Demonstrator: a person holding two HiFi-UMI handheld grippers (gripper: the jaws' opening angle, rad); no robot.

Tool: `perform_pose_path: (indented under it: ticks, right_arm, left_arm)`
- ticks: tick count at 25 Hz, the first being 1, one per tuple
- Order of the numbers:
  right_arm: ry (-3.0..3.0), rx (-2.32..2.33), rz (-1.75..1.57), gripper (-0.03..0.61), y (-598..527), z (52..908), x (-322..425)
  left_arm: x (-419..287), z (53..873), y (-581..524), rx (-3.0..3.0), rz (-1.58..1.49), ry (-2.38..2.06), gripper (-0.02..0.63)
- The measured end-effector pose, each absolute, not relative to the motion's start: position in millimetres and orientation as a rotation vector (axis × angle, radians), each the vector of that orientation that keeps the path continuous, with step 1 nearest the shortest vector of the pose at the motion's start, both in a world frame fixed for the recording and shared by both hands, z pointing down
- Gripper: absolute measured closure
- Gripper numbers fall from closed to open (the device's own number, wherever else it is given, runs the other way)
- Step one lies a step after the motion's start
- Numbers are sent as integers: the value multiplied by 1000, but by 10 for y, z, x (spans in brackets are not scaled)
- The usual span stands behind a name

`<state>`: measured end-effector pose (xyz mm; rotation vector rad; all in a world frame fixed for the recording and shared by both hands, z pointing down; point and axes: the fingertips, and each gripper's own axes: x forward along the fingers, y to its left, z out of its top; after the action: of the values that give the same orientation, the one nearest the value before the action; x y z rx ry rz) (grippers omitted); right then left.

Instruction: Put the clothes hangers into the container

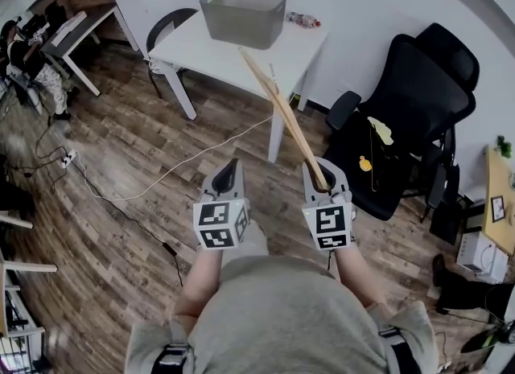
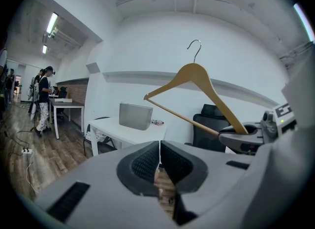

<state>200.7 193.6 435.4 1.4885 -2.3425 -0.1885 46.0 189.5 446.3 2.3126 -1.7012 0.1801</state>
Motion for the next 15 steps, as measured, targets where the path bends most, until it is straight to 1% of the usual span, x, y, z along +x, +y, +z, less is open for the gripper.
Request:
perform_pose_path:
  ticks: [15]
  right_arm:
    - [-2357,1511,-198,538,640,4161,1522]
  left_arm:
    - [-71,4311,628,2313,162,-1712,603]
